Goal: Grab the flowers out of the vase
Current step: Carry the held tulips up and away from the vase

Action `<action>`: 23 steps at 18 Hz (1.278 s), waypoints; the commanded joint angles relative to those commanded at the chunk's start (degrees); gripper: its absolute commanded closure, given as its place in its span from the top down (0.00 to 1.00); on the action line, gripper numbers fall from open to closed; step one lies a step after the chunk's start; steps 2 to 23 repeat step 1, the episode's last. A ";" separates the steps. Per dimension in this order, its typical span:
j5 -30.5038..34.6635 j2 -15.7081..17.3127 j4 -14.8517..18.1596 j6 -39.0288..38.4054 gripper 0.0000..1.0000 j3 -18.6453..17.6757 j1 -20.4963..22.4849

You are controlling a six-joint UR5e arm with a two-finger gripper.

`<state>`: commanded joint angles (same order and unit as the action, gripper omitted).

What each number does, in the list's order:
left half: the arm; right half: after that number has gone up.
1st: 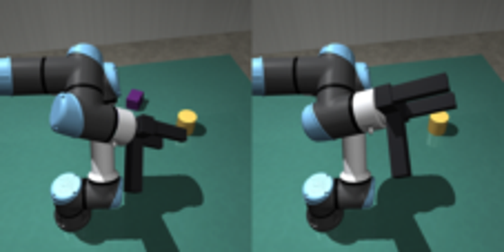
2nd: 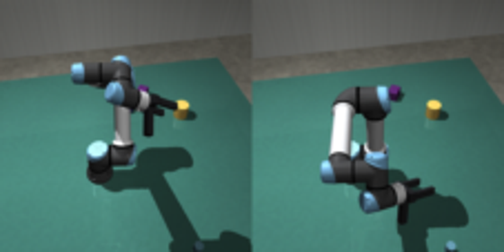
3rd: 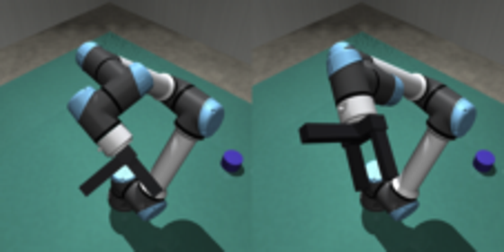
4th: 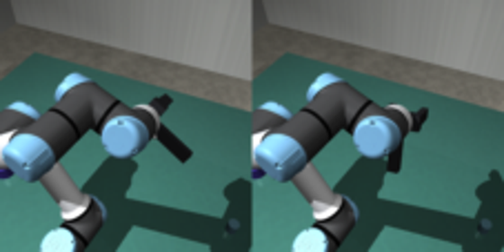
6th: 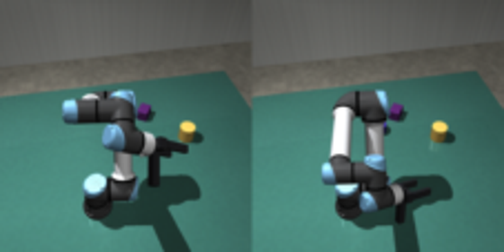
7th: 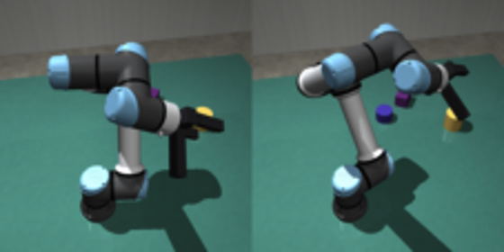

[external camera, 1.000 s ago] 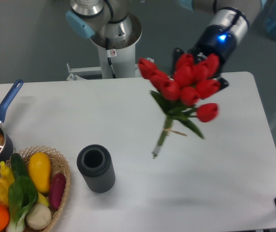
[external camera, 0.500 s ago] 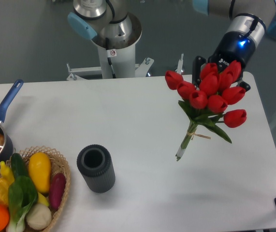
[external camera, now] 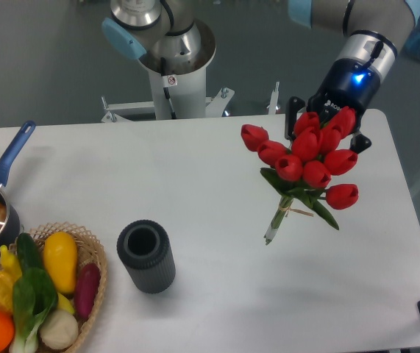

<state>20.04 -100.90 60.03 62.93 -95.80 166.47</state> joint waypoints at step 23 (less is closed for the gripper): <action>-0.09 0.00 -0.09 0.09 0.36 -0.09 -0.09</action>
